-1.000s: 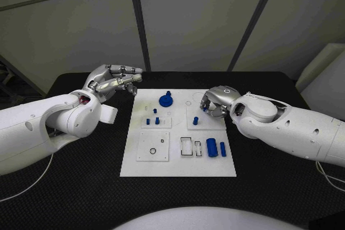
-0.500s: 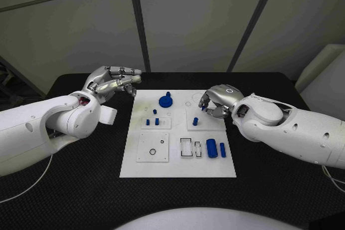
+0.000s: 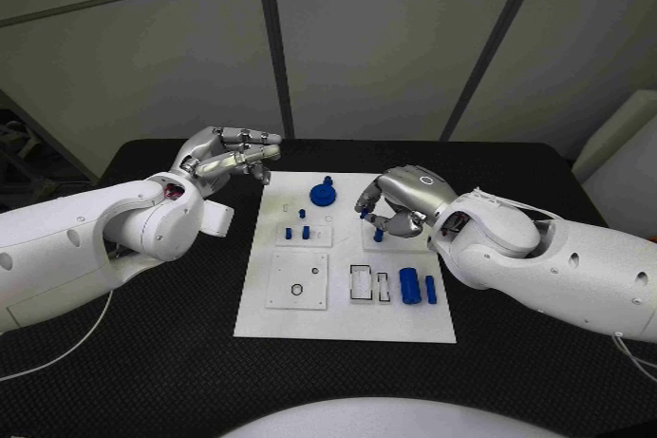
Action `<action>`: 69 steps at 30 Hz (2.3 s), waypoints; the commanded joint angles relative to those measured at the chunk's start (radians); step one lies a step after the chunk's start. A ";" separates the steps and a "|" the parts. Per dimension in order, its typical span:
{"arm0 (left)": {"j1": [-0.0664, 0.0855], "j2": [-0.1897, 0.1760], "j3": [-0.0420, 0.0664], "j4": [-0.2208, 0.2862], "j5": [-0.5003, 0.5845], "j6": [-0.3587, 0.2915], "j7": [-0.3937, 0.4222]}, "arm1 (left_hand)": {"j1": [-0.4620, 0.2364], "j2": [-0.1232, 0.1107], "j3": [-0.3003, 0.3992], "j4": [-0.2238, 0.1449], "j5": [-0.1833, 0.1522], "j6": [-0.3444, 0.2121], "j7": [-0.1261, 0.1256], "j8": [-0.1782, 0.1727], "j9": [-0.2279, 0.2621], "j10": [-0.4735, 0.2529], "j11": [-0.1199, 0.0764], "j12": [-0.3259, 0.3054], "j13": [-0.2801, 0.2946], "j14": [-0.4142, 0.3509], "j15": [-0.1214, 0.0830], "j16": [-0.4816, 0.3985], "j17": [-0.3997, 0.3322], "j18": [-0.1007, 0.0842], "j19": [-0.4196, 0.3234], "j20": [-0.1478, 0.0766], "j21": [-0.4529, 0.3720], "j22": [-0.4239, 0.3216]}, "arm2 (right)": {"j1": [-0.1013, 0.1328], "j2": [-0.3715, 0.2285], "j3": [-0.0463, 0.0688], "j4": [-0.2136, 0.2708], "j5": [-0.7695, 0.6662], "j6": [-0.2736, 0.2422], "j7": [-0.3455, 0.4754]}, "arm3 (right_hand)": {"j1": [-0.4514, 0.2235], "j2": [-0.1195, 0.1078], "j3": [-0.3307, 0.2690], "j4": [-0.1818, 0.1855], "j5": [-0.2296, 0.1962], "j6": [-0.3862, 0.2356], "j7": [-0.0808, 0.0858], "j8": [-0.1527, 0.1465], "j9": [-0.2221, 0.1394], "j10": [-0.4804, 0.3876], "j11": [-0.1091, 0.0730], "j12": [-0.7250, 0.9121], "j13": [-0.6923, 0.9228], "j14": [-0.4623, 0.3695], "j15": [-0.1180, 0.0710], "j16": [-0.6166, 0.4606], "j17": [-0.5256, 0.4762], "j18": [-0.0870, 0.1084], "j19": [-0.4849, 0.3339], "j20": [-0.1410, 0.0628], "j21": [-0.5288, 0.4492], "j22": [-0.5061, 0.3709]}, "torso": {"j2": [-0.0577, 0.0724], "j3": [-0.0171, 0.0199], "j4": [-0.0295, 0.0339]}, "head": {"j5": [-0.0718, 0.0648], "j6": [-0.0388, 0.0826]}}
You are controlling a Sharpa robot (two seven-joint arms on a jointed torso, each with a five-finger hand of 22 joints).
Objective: Assemble the parts on the task board
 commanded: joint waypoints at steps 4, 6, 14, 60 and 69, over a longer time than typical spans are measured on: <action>0.001 0.012 0.001 -0.002 0.003 0.010 0.005 | 0.000 0.013 -0.006 0.003 -0.003 -0.006 0.000 -0.003 -0.001 -0.007 -0.001 0.006 0.001 -0.002 0.008 0.001 0.000 -0.010 0.000 0.003 -0.005 -0.001 | -0.001 0.056 0.000 -0.010 0.037 -0.009 0.028 | 0.000 0.000 0.005 -0.002 0.005 0.002 0.002 0.000 0.000 0.006 -0.001 -0.008 0.000 0.038 -0.004 -0.001 0.001 -0.007 0.007 0.002 0.005 0.001 | 0.001 -0.0031 0.0042 | 0.031 -0.007; 0.001 0.015 0.001 -0.003 0.003 0.010 0.006 | -0.001 0.013 -0.007 0.003 -0.003 -0.008 0.001 -0.003 -0.002 -0.009 0.000 0.006 0.002 -0.002 0.009 0.001 0.000 -0.010 0.000 0.003 -0.005 -0.001 | -0.012 0.073 0.000 -0.018 0.041 -0.002 0.031 | 0.000 0.000 0.005 -0.002 0.005 0.002 0.002 0.000 0.000 0.006 -0.001 -0.008 0.000 0.038 -0.004 -0.001 0.001 -0.007 0.007 0.002 0.005 0.001 | 0.000 -0.0025 0.0030 | 0.039 -0.009; 0.001 0.027 0.001 -0.003 0.003 0.008 0.009 | -0.001 0.013 -0.007 0.003 -0.003 -0.008 0.001 -0.003 -0.002 -0.009 0.000 0.006 0.002 -0.002 0.009 0.001 0.000 -0.010 0.000 0.003 -0.005 -0.001 | -0.067 0.129 -0.001 -0.048 0.050 0.019 0.046 | 0.000 0.000 0.005 -0.003 0.005 0.001 0.003 -0.001 0.000 0.005 0.000 -0.010 0.000 0.038 -0.004 -0.001 0.002 -0.007 0.006 0.002 0.005 0.000 | 0.001 -0.0009 -0.0002 | 0.066 -0.017; 0.001 0.050 0.001 -0.013 0.003 0.011 0.009 | 0.000 0.016 -0.008 0.004 -0.003 -0.007 0.001 -0.002 -0.002 -0.009 0.000 0.008 0.002 -0.004 0.009 0.000 -0.001 -0.010 -0.001 0.004 -0.007 -0.002 | -0.108 0.195 -0.043 -0.087 0.059 0.079 0.049 | -0.004 0.001 0.006 -0.002 0.007 -0.001 0.004 -0.003 0.000 0.003 0.001 -0.013 0.000 0.038 -0.002 -0.001 0.000 -0.007 0.006 0.002 0.006 0.001 | 0.001 0.0000 -0.0008 | 0.092 -0.041; 0.001 0.050 0.001 -0.013 0.003 0.015 0.005 | -0.001 0.016 -0.010 0.004 -0.003 -0.007 0.001 -0.001 -0.002 -0.010 0.000 0.009 0.003 -0.005 0.010 0.000 -0.001 -0.010 -0.001 0.004 -0.008 -0.003 | -0.108 0.201 -0.043 -0.093 0.052 0.093 0.040 | -0.007 0.001 0.005 -0.002 0.008 -0.001 0.005 -0.004 0.000 0.003 0.002 -0.015 0.000 0.038 -0.002 -0.002 -0.001 -0.007 0.004 0.003 0.005 0.000 | 0.001 -0.0004 0.0001 | 0.093 -0.042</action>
